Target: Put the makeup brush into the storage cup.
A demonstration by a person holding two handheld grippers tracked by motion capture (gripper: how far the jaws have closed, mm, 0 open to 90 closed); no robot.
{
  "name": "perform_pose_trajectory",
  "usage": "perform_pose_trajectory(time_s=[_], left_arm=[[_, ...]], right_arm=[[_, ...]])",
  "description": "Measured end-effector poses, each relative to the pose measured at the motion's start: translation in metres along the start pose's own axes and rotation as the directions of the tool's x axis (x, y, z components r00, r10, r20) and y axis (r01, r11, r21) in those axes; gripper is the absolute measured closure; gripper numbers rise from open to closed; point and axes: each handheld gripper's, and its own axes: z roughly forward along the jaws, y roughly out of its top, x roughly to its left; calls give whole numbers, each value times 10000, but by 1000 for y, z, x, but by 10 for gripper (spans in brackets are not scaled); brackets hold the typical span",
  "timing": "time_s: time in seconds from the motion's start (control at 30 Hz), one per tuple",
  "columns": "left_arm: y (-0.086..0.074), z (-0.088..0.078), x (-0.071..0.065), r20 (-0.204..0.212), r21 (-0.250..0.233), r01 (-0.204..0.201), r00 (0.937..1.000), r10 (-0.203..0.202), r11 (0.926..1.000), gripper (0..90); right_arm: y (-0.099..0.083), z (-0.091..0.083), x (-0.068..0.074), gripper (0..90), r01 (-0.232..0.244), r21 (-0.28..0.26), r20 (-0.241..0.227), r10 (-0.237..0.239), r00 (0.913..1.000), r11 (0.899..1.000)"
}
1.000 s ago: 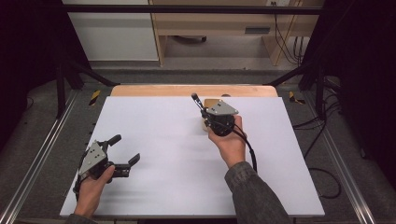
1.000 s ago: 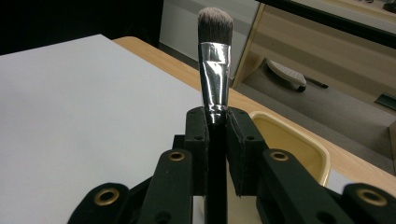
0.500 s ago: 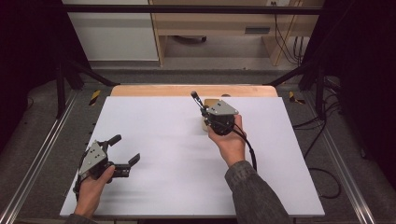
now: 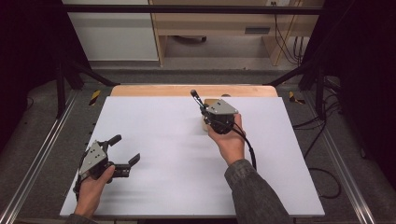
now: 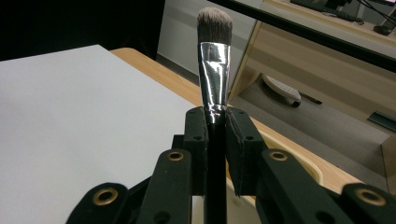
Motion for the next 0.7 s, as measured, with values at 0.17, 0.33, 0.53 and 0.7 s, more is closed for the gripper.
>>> perform_pose_trajectory(time_s=[0.17,0.33,0.53,0.7], left_arm=[[0,0,0,13,8,-12,10000,12,10000,5],[0,0,0,11,22,-17,10000,17,10000,6],[0,0,0,9,12,-7,10000,7,10000,6],[0,0,0,6,0,3,10000,-3,10000,6]], right_arm=[[0,0,-1,793,112,-96,72,-111,9999,9999],[0,0,-1,793,147,-162,140,-144,9998,9998],[-1,0,-1,793,148,-247,166,-144,9998,9996],[0,0,-1,793,68,-369,175,-61,9998,9993]])
